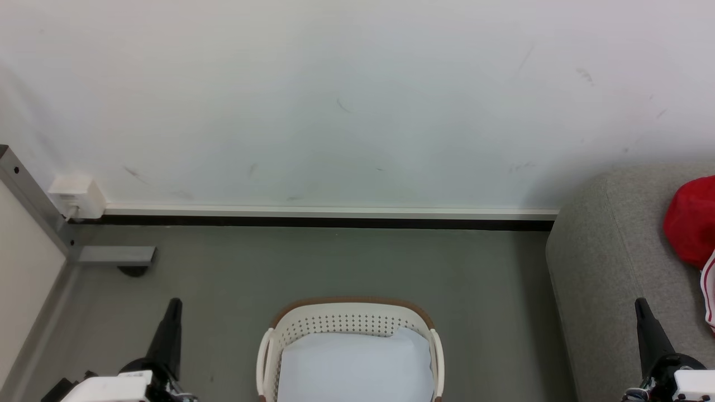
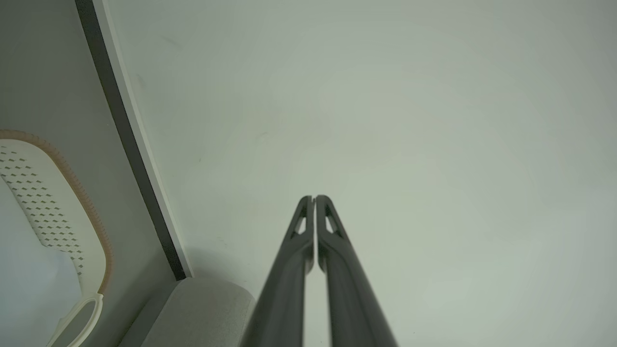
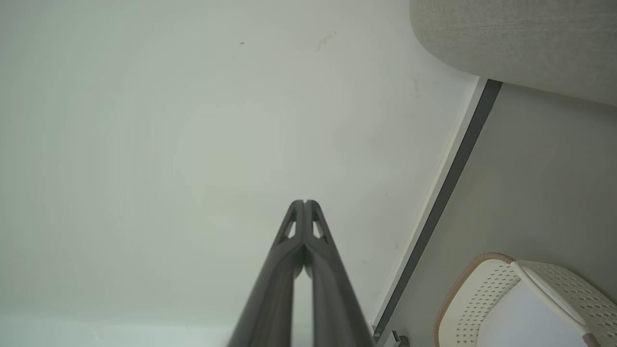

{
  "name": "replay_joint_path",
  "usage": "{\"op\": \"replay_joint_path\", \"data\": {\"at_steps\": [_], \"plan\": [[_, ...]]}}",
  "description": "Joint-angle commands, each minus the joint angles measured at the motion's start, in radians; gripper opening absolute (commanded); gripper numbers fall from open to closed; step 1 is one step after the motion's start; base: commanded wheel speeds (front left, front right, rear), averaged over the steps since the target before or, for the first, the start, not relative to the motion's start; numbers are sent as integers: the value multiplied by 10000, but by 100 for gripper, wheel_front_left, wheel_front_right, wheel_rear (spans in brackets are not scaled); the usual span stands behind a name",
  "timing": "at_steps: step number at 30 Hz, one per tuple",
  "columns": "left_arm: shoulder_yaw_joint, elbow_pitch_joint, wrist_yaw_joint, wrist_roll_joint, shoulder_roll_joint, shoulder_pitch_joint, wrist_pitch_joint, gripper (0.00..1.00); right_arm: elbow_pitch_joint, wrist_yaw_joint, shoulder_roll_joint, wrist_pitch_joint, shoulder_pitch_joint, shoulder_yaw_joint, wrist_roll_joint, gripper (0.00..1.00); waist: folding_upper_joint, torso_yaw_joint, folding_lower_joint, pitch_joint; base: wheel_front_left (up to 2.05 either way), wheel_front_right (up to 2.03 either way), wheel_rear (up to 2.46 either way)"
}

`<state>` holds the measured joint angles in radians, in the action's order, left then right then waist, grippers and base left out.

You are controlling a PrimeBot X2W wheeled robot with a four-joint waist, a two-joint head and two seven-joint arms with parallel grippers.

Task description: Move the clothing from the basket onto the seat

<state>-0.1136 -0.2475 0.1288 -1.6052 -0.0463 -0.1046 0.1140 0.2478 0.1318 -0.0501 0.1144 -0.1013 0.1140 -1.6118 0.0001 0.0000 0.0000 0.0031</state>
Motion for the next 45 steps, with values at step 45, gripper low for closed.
{"op": "replay_joint_path", "data": {"at_steps": [45], "plan": [[-20,43,43,-140,-73,-75,41,0,-59,-21,10,41,-126,46,-7,0,-1,0,0,0,0,0,0]]}}
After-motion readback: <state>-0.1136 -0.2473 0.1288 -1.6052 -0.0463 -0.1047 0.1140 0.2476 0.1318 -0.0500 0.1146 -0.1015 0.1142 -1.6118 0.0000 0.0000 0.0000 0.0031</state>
